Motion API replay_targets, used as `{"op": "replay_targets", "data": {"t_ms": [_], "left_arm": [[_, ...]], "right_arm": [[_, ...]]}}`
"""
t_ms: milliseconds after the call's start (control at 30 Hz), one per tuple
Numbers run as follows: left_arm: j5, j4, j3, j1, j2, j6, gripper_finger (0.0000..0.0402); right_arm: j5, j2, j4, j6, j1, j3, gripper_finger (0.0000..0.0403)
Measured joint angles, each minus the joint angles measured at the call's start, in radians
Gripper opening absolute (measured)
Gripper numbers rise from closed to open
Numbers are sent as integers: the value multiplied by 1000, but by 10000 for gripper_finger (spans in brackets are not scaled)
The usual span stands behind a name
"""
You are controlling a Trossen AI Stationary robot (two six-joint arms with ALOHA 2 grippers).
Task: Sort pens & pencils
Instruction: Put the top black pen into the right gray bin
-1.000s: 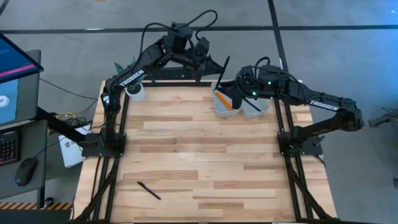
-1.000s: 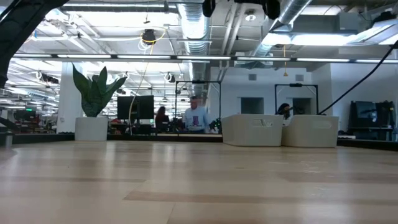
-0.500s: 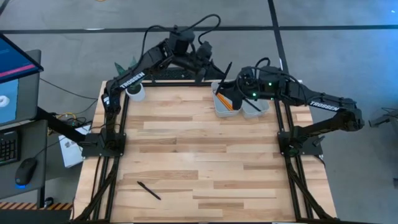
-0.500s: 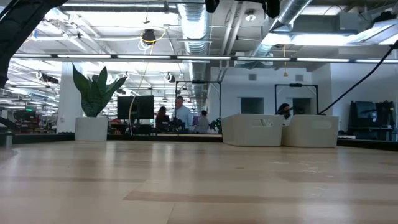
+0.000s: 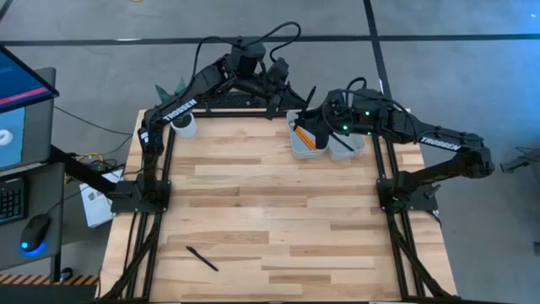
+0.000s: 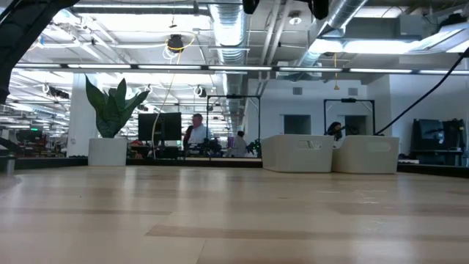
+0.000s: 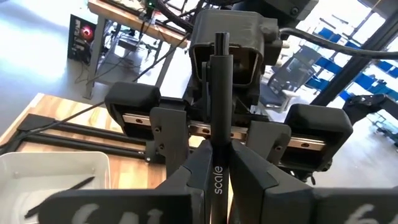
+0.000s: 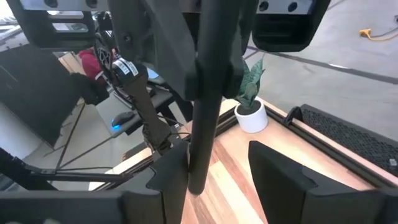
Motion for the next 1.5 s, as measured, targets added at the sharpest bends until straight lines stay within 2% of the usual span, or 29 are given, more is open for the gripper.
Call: {"op": "replay_targets", "data": {"t_ms": [600,867,1000,1500], "left_arm": [[-8,1,-5,0,3,14,30],[-14,0,-5,0,3,23,30],[-47,1,-5,0,3,23,33],[-47,1,-5,0,4,19,44]], "right_arm": [[-5,-1,28,-37,0,1,63],[-4,-1,27,-43,0,1,73],[-3,-1,26,-45,-1,1,65],[-3,-1,26,-48,0,1,64]]}}
